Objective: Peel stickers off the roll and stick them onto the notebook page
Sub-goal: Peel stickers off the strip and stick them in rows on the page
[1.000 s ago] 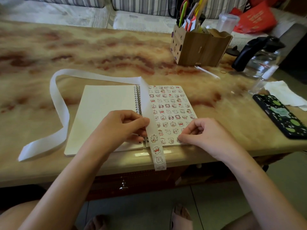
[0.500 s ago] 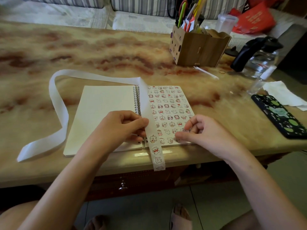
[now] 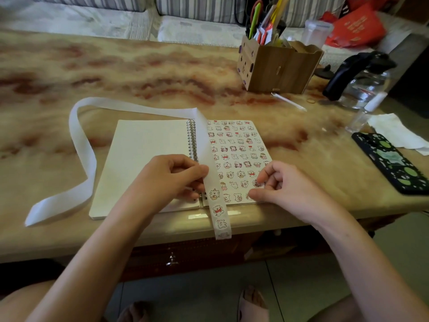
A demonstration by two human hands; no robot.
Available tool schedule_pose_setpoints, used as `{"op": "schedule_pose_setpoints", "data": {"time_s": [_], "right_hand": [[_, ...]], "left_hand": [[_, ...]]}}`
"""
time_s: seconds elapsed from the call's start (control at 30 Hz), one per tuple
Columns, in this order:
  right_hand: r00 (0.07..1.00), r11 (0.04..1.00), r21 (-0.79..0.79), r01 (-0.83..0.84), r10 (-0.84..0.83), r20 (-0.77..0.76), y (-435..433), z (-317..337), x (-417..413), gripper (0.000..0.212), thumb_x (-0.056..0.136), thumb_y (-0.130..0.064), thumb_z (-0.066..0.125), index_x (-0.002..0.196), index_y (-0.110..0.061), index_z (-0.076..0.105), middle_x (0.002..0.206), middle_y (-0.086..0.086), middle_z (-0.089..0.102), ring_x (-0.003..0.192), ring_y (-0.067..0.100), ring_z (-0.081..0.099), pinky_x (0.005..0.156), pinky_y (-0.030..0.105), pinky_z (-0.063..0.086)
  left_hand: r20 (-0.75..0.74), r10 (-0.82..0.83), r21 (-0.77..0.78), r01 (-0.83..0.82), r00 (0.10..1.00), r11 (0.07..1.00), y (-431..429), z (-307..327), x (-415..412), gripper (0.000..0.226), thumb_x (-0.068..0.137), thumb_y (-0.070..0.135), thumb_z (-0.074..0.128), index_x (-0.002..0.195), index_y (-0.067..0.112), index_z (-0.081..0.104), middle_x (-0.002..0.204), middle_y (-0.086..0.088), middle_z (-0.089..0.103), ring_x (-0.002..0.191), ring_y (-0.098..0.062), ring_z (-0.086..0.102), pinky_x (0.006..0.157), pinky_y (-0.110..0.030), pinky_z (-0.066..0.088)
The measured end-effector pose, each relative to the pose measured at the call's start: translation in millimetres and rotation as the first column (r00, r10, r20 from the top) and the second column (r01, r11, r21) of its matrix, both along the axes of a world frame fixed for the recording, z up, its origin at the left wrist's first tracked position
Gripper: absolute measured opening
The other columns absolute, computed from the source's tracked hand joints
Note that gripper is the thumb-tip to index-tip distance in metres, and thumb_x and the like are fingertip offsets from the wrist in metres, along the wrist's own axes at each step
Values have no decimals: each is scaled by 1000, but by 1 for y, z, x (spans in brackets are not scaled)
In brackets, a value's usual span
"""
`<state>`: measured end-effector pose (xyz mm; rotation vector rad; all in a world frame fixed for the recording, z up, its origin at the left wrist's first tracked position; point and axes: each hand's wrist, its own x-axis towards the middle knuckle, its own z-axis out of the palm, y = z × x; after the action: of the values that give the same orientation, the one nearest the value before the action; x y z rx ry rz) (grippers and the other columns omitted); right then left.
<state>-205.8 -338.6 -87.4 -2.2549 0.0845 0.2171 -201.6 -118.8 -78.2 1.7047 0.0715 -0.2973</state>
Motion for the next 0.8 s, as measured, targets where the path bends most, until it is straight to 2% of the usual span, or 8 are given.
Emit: {"op": "schedule_pose_setpoints", "data": {"time_s": [0.13, 0.27, 0.37, 0.47, 0.57, 0.63, 0.8], "right_hand": [[1000, 1000, 12, 5, -6, 6, -3, 0, 1, 13, 81, -17, 73, 83, -20, 60, 65, -2, 58, 63, 13, 54, 70, 36, 46], [993, 996, 75, 46, -54, 108, 3, 5, -4, 8, 87, -30, 66, 85, -22, 63, 70, -1, 67, 63, 9, 57, 68, 37, 48], [981, 975, 221, -24, -19, 191, 17, 15, -12, 13, 87, -36, 62, 85, -24, 66, 76, -5, 71, 64, 0, 61, 66, 26, 50], [974, 943, 304, -132, 67, 215, 32, 18, -18, 9, 82, -30, 69, 86, -22, 68, 83, -3, 73, 73, 8, 67, 66, 29, 54], [967, 928, 342, -148, 63, 246, 40, 13, -19, 15, 75, -21, 77, 87, -21, 68, 83, -3, 73, 76, 12, 68, 72, 37, 55], [963, 920, 360, -155, 58, 264, 42, 10, -19, 14, 75, -16, 77, 85, -22, 68, 82, -3, 72, 79, 16, 68, 70, 37, 56], [954, 901, 404, -157, 33, 297, 43, 8, -19, 13, 78, -8, 74, 81, -20, 70, 80, -3, 72, 75, 12, 66, 60, 24, 55]], "left_hand": [[18, -13, 10, 13, 1000, 1000, 1, 1, -1, 14, 85, 19, 66, 84, 5, 69, 76, -12, 74, 70, -29, 67, 61, -29, 59], [70, -8, -35, 10, 998, 999, -2, 4, -2, 15, 86, 16, 64, 86, 1, 68, 78, -13, 73, 62, -13, 68, 58, -24, 57], [105, 8, -64, -1, 994, 998, -5, 5, -4, 15, 87, 14, 63, 86, -1, 67, 77, -12, 73, 59, -10, 66, 56, -22, 57], [126, 33, -79, -24, 992, 997, -6, 4, -3, 16, 87, 15, 63, 89, 0, 67, 78, -11, 73, 60, -11, 67, 56, -21, 56], [142, 53, -84, -42, 988, 996, -7, 4, -3, 18, 87, 16, 62, 90, -1, 67, 80, -13, 72, 61, -10, 67, 55, -20, 55], [146, 57, -87, -45, 988, 995, -7, 5, -3, 18, 87, 16, 62, 89, -1, 67, 79, -13, 70, 60, -10, 67, 55, -19, 55], [114, 15, -103, -3, 993, 995, -10, 6, -5, 30, 92, 26, 54, 86, 1, 69, 76, -13, 71, 63, -14, 67, 56, -20, 55]]}}
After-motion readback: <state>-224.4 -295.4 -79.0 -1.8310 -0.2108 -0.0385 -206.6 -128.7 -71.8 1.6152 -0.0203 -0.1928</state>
